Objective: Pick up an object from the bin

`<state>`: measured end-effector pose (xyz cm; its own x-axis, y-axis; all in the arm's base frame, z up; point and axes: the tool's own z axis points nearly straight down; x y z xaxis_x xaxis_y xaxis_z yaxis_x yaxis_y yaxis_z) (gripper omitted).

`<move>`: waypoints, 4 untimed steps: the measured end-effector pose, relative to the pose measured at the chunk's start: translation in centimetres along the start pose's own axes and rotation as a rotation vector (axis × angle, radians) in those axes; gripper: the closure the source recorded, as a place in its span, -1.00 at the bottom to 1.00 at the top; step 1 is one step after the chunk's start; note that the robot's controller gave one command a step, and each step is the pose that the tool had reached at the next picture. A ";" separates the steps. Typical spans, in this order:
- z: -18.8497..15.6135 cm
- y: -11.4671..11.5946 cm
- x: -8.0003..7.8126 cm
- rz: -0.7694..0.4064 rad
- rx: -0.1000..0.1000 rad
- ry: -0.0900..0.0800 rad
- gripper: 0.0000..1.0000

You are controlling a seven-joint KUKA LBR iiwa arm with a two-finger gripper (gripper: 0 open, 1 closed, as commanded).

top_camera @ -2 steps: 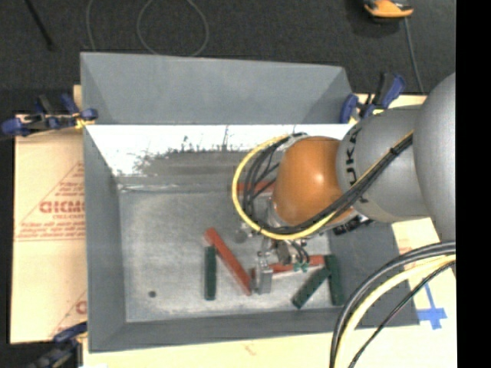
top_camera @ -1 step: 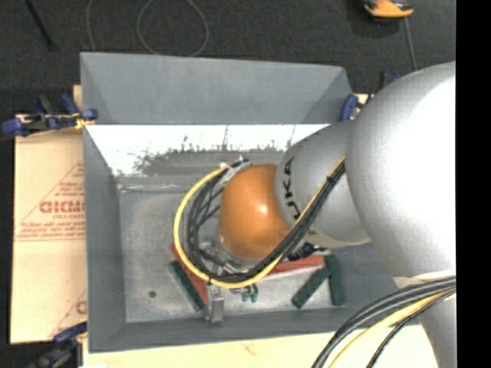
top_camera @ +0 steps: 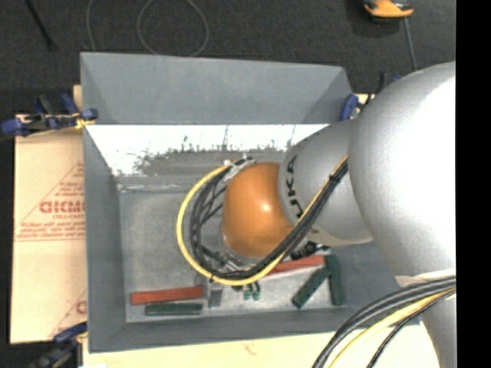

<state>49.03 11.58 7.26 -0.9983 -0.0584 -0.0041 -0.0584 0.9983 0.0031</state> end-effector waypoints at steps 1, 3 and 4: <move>-2.0 -1.1 0.7 0.058 0.001 0.000 1.00; -6.1 1.6 -1.5 0.214 0.001 0.002 -1.00; 0.6 -4.8 -2.7 0.161 0.007 0.005 -1.00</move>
Offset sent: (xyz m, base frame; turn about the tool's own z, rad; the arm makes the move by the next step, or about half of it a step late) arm -0.0076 -0.0114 0.0194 0.0606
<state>52.00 6.93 6.68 -0.9947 0.1028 0.0009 0.1028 0.9947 -0.0042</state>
